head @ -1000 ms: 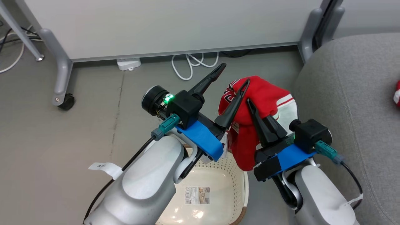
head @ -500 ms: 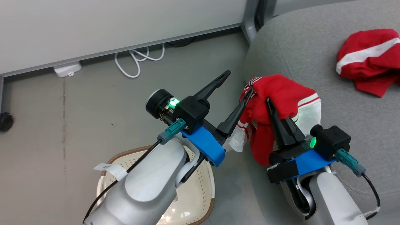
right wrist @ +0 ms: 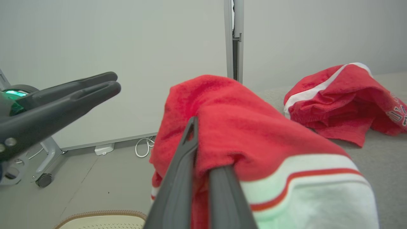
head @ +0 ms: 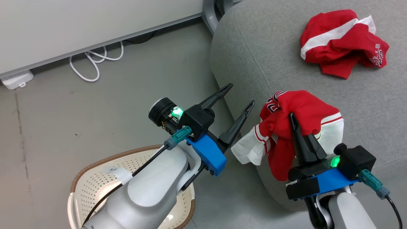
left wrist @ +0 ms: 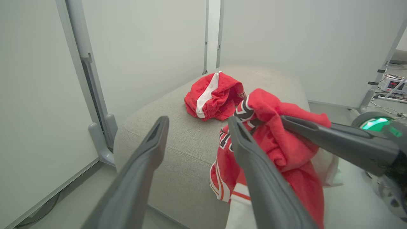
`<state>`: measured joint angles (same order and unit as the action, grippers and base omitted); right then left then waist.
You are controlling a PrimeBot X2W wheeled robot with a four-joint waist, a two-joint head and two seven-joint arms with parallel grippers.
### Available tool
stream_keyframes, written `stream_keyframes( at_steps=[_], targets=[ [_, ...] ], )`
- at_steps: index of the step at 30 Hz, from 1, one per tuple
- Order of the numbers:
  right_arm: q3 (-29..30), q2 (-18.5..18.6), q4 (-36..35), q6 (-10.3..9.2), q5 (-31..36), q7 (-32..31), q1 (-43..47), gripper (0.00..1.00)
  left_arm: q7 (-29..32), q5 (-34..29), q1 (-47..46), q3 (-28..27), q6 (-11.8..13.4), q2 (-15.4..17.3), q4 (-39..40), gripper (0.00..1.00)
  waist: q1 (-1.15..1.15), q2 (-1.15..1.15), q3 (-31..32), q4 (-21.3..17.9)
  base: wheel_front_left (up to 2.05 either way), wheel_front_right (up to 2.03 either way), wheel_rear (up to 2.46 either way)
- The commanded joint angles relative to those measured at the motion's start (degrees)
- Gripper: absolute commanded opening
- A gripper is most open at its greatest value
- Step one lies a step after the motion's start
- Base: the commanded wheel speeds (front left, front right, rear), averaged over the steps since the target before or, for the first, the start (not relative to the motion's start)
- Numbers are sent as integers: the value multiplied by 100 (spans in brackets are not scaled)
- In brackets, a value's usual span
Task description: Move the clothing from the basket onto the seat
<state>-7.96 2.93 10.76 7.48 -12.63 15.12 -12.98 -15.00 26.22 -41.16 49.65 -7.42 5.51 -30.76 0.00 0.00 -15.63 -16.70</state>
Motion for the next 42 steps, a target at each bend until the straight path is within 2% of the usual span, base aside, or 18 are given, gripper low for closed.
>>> stream_keyframes(
  at_steps=[1, 12, 17, 21, 25, 29, 35, 38, 42],
  targets=[
    [7, -8, -61, 3, 38, 5, 84, 0, -27, 8, 12, 10, -5, 39, -19, 100, 0, 0, -25, -65, 0, 0, 0],
    [236, -7, -227, 3, 70, 5, -213, 0, -26, -69, -110, -64, 1, 112, 74, 100, 0, 0, -130, -98, 0, 0, 0],
    [589, 42, -476, 3, 208, 5, -981, 0, -26, -189, -265, -159, 46, 194, 267, 100, 0, 0, -522, -31, 0, 0, 0],
    [1044, 252, -789, 3, 251, 4, -1881, 0, 24, -312, -527, -145, 62, 286, 416, 100, 0, 0, -1093, 70, 0, 0, 0],
    [1690, 659, -1068, 3, 296, 4, -2779, 0, 112, -409, -808, -156, 74, 371, 638, 100, 0, 0, -1719, 233, 0, 0, 0],
    [2384, 1350, -1183, 3, 311, 4, -3569, 0, 209, -496, -1061, -153, 86, 461, 856, 100, 0, 0, -2306, 426, 0, 0, 0],
    [3244, 2271, -535, 2, 51, 3, -4274, 0, 256, -547, -1228, -201, 132, 589, 1084, 100, 0, 0, -2925, 549, 0, 0, 0],
    [3494, 2425, 158, 2, -207, 3, -4390, 0, 269, -564, -1259, -176, 136, 640, 1158, 100, 0, 0, -3103, 565, 0, 0, 0],
    [3360, 2439, 795, 3, -279, 5, -4310, 0, 275, -595, -1304, -170, 142, 675, 1213, 100, 0, 0, -3230, 567, 0, 0, 0]
  ],
)
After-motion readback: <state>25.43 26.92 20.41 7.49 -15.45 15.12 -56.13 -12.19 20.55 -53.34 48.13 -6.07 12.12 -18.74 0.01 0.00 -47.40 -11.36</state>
